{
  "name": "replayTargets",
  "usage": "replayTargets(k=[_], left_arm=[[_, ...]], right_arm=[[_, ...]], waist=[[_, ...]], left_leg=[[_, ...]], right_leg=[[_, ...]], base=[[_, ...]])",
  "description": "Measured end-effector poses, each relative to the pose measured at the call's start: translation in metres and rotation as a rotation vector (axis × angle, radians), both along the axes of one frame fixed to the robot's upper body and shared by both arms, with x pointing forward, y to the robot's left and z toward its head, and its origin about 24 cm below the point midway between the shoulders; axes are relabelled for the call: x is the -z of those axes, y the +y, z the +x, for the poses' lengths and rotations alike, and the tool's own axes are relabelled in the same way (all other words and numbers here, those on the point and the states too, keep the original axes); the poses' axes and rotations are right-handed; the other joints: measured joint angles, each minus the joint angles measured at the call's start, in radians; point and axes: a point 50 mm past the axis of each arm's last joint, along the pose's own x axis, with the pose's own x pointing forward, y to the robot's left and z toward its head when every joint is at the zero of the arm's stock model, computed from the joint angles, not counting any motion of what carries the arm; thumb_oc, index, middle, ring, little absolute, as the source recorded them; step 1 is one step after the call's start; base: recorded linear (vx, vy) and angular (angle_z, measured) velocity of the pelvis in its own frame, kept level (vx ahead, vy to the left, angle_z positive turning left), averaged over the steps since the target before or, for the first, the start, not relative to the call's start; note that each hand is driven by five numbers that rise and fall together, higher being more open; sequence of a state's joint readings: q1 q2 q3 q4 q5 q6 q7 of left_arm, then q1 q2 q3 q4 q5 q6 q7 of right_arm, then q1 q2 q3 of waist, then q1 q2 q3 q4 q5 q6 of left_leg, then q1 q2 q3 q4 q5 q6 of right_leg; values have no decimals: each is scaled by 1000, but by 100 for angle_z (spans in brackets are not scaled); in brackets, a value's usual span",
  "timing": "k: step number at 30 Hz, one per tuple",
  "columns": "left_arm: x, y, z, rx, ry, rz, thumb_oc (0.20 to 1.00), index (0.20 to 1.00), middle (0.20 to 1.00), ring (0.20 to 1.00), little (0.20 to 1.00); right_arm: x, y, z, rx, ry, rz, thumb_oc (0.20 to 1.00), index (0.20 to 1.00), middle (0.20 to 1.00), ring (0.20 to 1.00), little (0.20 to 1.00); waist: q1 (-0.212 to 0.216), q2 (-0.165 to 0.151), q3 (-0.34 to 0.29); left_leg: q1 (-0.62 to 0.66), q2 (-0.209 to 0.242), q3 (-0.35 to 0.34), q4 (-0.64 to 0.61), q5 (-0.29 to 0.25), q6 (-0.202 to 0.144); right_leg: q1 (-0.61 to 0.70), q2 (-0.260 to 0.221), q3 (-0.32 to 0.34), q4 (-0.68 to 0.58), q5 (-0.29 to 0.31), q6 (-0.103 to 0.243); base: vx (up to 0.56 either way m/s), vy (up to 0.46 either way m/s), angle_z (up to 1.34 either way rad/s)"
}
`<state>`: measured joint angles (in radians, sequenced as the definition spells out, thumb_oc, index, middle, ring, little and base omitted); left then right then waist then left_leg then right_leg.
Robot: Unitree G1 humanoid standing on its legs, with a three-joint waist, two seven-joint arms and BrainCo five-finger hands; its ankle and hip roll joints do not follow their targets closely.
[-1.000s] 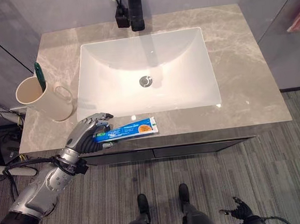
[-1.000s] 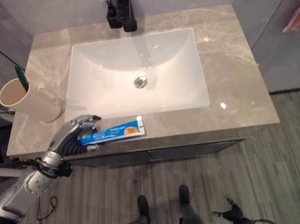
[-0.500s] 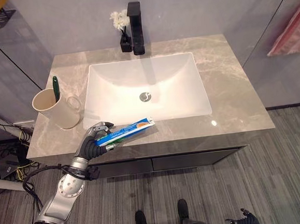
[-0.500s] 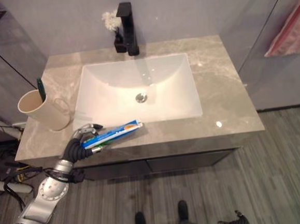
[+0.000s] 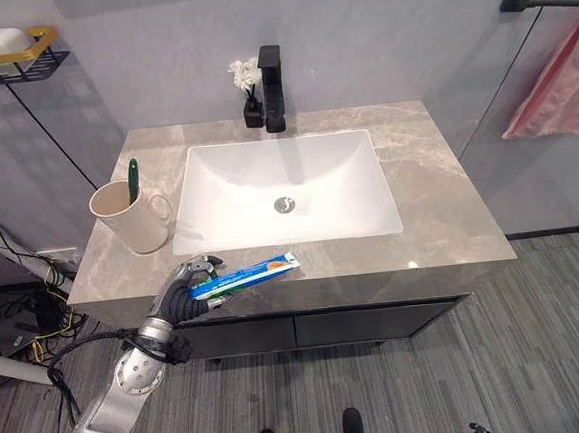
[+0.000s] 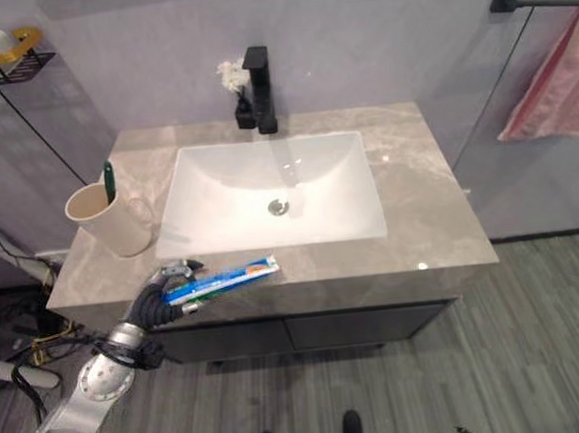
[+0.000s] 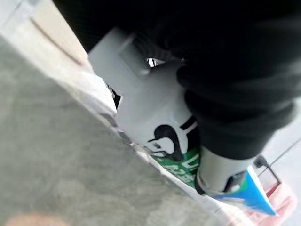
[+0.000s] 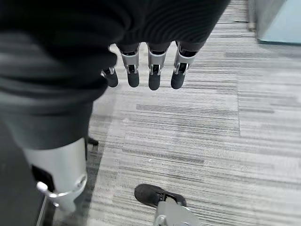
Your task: Put brush and paste in cup on sink, flatten towel.
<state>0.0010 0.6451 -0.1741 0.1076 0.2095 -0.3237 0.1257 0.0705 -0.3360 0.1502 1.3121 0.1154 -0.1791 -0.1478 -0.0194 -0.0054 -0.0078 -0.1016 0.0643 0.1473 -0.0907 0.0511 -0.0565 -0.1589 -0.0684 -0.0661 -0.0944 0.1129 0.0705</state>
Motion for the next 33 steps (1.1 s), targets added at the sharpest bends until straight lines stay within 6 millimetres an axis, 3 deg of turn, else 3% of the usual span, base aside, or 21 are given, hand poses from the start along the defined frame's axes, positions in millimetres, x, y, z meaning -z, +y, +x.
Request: replayTargets(k=[5, 8, 9, 12, 16, 20, 25, 28, 30, 33], left_arm=[[-15, 8, 11, -59, -115, 157, 200, 200, 200, 200, 200], [-25, 10, 15, -77, -175, 189, 200, 200, 200, 200, 200], [-38, 9, 22, -86, -250, 221, 200, 200, 200, 200, 200], [-55, 7, 29, -105, -348, 220, 200, 200, 200, 200, 200], [-87, 9, 39, -108, -500, 314, 200, 200, 200, 200, 200], [-121, 3, 35, -100, -686, 370, 200, 200, 200, 200, 200], [-137, 0, 32, -86, -784, 440, 200, 200, 200, 200, 200], [-154, -2, 31, -96, -867, 462, 200, 200, 200, 200, 200], [-163, -4, 32, -104, -920, 448, 200, 200, 200, 200, 200], [-176, -1, 28, -119, -981, 478, 200, 200, 200, 200, 200]], right_arm=[[-6, -16, 2, 319, -127, 17, 1000, 1000, 1000, 1000, 1000], [-9, -21, 3, 401, -171, 21, 1000, 1000, 1000, 1000, 1000], [-13, -27, 6, 459, -232, 17, 1000, 1000, 1000, 1000, 1000], [-20, -33, 20, 471, -299, 2, 1000, 1000, 1000, 1000, 1000], [-45, -52, 48, 465, -487, -53, 1000, 1000, 1000, 1000, 1000], [-90, -70, 73, 450, -754, -150, 1000, 1000, 1000, 1000, 1000], [-133, -78, 96, 363, -929, -289, 1000, 1000, 1000, 1000, 1000], [-187, -85, 113, 237, -1107, -483, 1000, 1000, 1000, 1000, 1000], [-212, -89, 123, 112, -1143, -604, 1000, 1000, 1000, 1000, 1000], [-269, -89, 140, -378, -1065, -938, 1000, 1000, 1000, 1000, 1000]], waist=[[-9, -18, -4], [-12, -22, -7], [-15, -24, -7], [-29, -26, -7], [-52, -24, -7], [-68, -20, -9], [-79, -16, -10], [-82, -13, -12], [-81, -13, -12], [-79, -3, -14]], left_leg=[[29, 0, 1, 0, -2, 0], [34, 0, 0, -2, -3, 0], [35, 0, 0, -3, -3, 0], [40, 1, 1, -2, -3, 0], [50, 1, 2, -5, -4, 0], [52, 1, 3, -5, -4, 0], [64, 1, 6, -5, -8, 0], [66, -1, 6, -5, -9, 1], [66, -1, 5, -5, -9, 1], [67, -3, 6, -1, -10, 2]], right_leg=[[28, 0, -1, 0, -1, 1], [33, -1, -1, 0, -5, 1], [35, 0, -1, 0, -4, 0], [38, 0, 0, 0, -4, 1], [49, 0, 1, 0, -4, 1], [51, 1, 3, 0, -3, -1], [61, 0, 4, 1, -3, -1], [63, -1, 5, 0, -5, -1], [64, -1, 5, 2, -5, -1], [64, -2, 5, 8, -6, -1]], base=[[7, -3, 0], [0, 0, 0], [0, 0, 0], [-8, -5, -1], [0, 0, 0], [0, 0, 0], [0, 0, 0], [0, 0, 0], [0, 0, 0], [-8, 3, -1]])
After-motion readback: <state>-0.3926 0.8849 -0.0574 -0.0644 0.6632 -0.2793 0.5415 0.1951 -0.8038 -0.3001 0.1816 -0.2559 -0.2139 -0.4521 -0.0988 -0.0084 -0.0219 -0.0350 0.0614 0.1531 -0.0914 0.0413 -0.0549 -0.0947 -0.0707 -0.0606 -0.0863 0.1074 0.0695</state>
